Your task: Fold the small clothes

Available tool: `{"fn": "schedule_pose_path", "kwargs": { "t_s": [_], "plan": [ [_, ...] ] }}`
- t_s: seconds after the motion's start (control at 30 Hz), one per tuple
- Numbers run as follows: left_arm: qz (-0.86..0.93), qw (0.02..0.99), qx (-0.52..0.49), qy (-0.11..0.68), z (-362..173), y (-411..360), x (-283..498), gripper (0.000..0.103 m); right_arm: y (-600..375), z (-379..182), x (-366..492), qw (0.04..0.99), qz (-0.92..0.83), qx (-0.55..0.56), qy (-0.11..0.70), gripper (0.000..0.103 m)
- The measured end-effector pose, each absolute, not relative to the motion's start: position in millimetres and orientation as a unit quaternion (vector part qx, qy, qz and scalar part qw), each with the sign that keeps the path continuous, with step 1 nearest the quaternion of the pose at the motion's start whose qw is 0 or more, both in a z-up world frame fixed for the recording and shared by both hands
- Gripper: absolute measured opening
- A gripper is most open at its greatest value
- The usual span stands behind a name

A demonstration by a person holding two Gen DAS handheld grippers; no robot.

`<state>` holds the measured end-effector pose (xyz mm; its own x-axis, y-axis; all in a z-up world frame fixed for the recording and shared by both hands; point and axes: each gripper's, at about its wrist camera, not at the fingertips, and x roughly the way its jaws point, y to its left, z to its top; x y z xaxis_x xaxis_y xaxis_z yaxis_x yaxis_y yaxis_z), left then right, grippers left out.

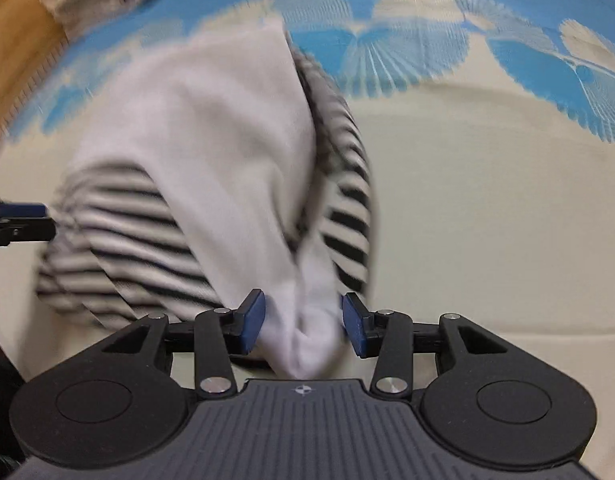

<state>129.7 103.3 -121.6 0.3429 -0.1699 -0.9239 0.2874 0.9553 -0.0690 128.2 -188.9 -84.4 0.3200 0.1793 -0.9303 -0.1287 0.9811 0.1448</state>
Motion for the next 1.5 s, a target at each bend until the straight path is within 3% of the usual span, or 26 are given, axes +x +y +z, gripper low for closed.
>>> {"fn": "schedule_pose_path", "kwargs": {
  "t_s": [0.13,0.3,0.47,0.73,1.07,1.5],
  "plan": [
    [-0.089,0.857,0.035,0.506,-79,102,114,0.084,-204,-49,108,0.856,0.057,0.059,0.51,0.047],
    [-0.056,0.914,0.037,0.4,-9,85,57,0.089,-208,17,50,0.921,0.051,0.073,0.379,0.086],
    [-0.034,0.94,0.039,0.337,19,51,-14,0.091,-191,49,-23,0.954,0.065,0.036,0.292,0.093],
    [-0.037,0.939,0.032,0.339,-15,21,-88,0.091,-160,52,-87,0.954,0.036,0.026,0.295,0.095],
    [0.005,0.927,0.021,0.375,-39,17,-69,0.094,-143,23,-63,0.938,0.034,0.025,0.344,0.095],
    [0.0,0.928,-0.004,0.373,-36,22,-69,0.099,-119,18,-56,0.938,0.061,0.001,0.341,0.095]
  ]
}}
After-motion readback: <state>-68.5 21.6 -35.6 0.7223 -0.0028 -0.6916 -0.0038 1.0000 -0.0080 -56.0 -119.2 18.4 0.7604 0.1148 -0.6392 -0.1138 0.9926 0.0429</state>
